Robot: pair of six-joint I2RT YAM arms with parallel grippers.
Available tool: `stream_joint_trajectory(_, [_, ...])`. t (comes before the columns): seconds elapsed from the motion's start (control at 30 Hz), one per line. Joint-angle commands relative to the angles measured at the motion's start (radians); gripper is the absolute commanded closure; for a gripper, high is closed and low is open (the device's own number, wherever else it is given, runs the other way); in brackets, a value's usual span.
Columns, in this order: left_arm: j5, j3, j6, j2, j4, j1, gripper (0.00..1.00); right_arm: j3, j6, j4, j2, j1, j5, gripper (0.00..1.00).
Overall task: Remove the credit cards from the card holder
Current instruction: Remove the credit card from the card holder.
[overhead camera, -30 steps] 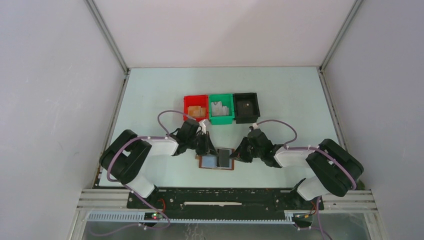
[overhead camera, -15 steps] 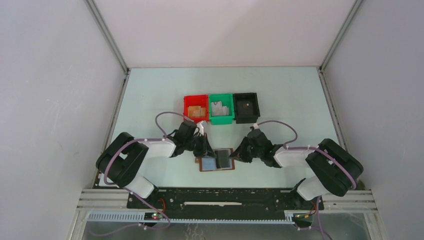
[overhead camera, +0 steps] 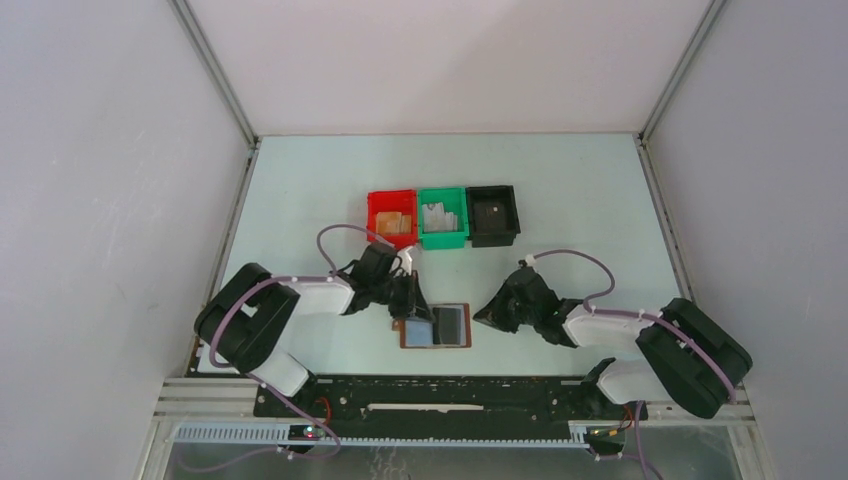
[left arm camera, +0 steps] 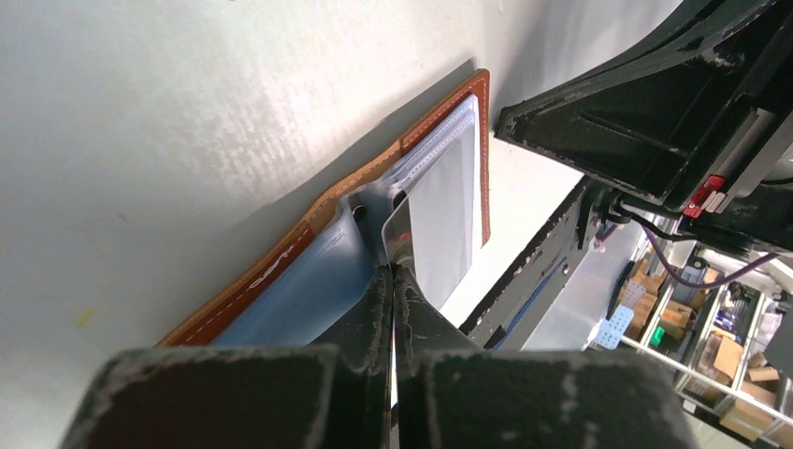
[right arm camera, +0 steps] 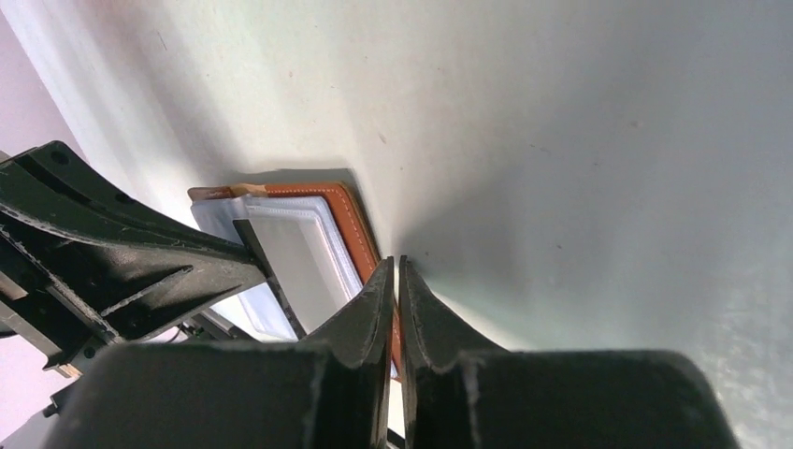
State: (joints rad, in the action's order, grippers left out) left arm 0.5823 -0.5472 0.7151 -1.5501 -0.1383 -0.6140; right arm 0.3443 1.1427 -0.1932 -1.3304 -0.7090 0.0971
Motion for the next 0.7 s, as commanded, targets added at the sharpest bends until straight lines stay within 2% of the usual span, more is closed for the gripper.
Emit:
stream_joint_trajectory(0.0, [0.034, -0.069, -0.049, -0.013, 0.044, -0.015, 1.0, -0.03, -0.021, 0.046, 0.069, -0.003, -0.05, 0.86])
stream_joint_trajectory(0.17, [0.072, -0.192, -0.107, -0.098, 0.125, -0.034, 1.0, -0.033, -0.035, 0.081, 0.193, -0.008, -0.086, 0.84])
stream_joint_trajectory(0.27, [0.059, -0.298, -0.129, -0.15, 0.187, -0.069, 1.0, -0.033, -0.041, 0.132, 0.258, -0.005, -0.134, 0.83])
stream_joint_trajectory(0.4, [0.025, -0.352, -0.141, -0.166, 0.234, -0.081, 0.99, -0.033, -0.06, 0.187, 0.312, 0.006, -0.137, 0.8])
stream_joint_trajectory(0.5, [0.006, -0.363, -0.154, -0.161, 0.266, -0.08, 0.83, -0.034, -0.071, 0.22, 0.331, 0.006, -0.126, 0.78])
stream_joint_trajectory(0.67, [-0.007, -0.346, -0.147, -0.148, 0.275, -0.08, 0.7, -0.037, -0.08, 0.203, 0.309, 0.006, -0.107, 0.77])
